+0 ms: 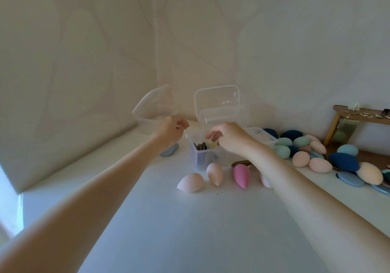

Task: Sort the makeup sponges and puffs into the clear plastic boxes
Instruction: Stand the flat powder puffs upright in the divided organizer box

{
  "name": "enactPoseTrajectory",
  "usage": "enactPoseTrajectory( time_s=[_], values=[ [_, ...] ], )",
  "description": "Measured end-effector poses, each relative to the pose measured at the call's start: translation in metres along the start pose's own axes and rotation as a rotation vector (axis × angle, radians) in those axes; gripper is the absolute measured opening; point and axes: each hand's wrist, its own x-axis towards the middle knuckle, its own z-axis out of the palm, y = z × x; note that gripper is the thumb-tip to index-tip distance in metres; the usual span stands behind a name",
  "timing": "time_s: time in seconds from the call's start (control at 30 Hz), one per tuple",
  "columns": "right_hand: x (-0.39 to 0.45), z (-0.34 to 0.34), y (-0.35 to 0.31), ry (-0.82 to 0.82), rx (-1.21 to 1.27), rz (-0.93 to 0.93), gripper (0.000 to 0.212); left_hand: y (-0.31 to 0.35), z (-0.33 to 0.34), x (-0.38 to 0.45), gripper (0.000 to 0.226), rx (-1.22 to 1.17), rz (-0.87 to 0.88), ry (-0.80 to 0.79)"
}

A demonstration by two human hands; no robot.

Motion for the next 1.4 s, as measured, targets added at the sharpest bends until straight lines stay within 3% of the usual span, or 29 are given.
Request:
enactPoseTrajectory(
  time_s=[0.1, 0.23, 0.4, 0.57, 0.67, 0.77, 0.83, 0.9, 0.97, 1.03, 1.1, 1.2, 1.4],
  values=[
    [0.004, 0.002, -0.001, 0.057, -0.005, -0.017, 0.048, -0.009, -0.001, 0.002, 0.027, 0.142, -0.045, -0.028],
    [0.010, 0.005, -0.005, 0.146, 0.028, -0.065, 0.048, -0.030, 0.000, -0.006, 0.037, 0.606, -0.070, -0.335],
    [0.014, 0.007, -0.008, 0.165, 0.045, -0.074, 0.047, -0.032, 0.001, -0.008, 0.029, 0.746, 0.010, -0.262],
    [0.009, 0.004, -0.006, 0.176, 0.087, -0.030, 0.042, -0.024, -0.016, -0.013, 0.023, 0.569, -0.122, 0.006],
    [0.012, 0.003, -0.008, 0.192, 0.157, -0.011, 0.033, -0.009, -0.027, -0.015, 0.016, 0.276, -0.115, 0.174],
    [0.016, 0.002, -0.016, 0.125, 0.353, -0.002, 0.032, 0.018, -0.028, -0.011, 0.004, -0.129, -0.013, 0.169],
    [0.016, -0.001, -0.020, 0.124, 0.493, 0.017, 0.036, 0.037, -0.024, -0.010, 0.017, -0.324, 0.037, 0.088],
    [0.014, -0.005, -0.019, 0.235, 0.536, 0.012, 0.028, 0.045, -0.015, -0.008, 0.022, -0.402, 0.064, -0.010],
    [0.011, -0.010, -0.010, 0.397, 0.435, 0.026, 0.023, 0.048, -0.005, -0.007, 0.012, -0.332, 0.096, -0.083],
    [0.010, -0.013, 0.000, 0.483, 0.174, 0.040, 0.023, 0.044, 0.003, -0.007, 0.019, -0.078, 0.183, -0.137],
    [0.007, -0.013, 0.007, 0.428, -0.083, 0.027, 0.019, 0.044, 0.010, -0.010, 0.026, 0.171, 0.285, -0.244],
    [0.006, -0.003, 0.006, 0.303, -0.244, -0.016, 0.017, 0.046, 0.017, -0.012, 0.027, 0.397, 0.299, -0.369],
    [0.011, 0.010, -0.007, 0.217, -0.468, -0.161, 0.014, 0.049, 0.016, -0.009, 0.030, 0.476, 0.244, -0.370]
  ],
)
